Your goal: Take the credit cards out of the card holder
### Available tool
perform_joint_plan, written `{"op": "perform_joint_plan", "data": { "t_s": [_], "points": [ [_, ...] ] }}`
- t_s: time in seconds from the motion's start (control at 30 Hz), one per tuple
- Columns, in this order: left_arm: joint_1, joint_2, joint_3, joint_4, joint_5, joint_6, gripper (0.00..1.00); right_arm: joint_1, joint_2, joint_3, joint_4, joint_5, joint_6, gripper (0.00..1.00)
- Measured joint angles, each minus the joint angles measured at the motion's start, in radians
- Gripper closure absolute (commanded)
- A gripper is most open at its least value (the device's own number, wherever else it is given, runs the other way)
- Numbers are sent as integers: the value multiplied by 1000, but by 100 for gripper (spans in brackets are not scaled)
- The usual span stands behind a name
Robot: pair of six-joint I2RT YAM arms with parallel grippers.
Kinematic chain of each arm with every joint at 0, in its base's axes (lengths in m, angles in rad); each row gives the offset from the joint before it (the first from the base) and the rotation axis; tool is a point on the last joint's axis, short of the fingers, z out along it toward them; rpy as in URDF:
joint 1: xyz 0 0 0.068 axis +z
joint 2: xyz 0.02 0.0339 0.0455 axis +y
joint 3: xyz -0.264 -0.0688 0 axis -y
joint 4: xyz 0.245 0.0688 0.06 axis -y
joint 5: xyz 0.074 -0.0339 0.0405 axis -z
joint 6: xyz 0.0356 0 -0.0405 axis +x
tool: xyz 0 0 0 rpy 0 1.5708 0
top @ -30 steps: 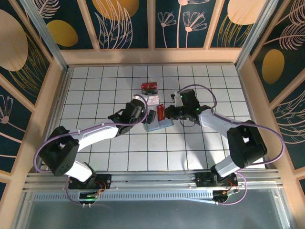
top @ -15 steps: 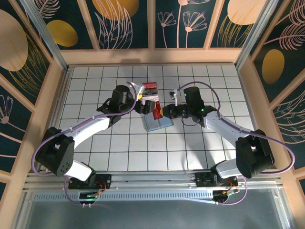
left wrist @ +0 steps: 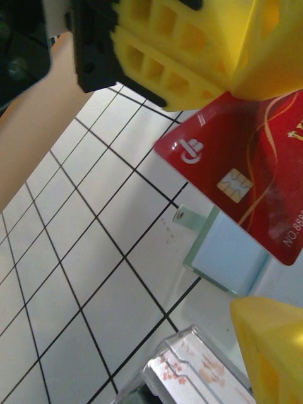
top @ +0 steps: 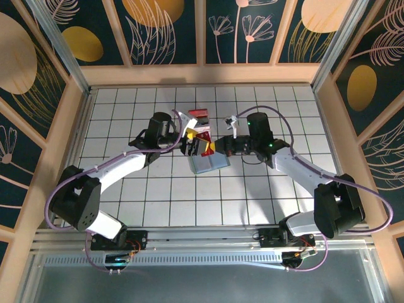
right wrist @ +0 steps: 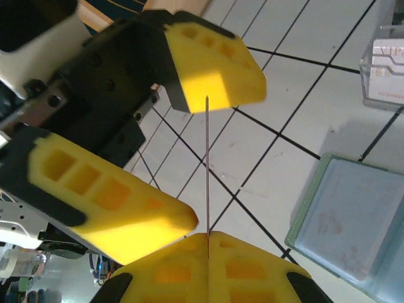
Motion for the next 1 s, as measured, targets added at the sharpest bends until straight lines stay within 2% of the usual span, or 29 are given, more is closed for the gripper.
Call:
{"op": "perform_joint_plan", "data": {
  "t_s": [0.17,0.33,0.67,0.7,0.77,1.0],
  "points": [
    [0,0,0,1,38,0,35,-10,-1,-6,36,-34,0,100],
    [0,-1,0,9,77,-15,50,-16,0,-11,60,-58,0,100],
    [12,-9,0,53,134,-82,97,-35,16,-23,109,-58,9,100],
    [12,-12,0,57,142,-88,100,-37,16,-27,121,-51,19,100],
    [11,-19,-2,63,138,-105,100,-40,16,-37,154,-49,43,99],
    [5,-75,-76,171,72,-204,100,-35,3,-112,344,13,180,69]
  ]
}}
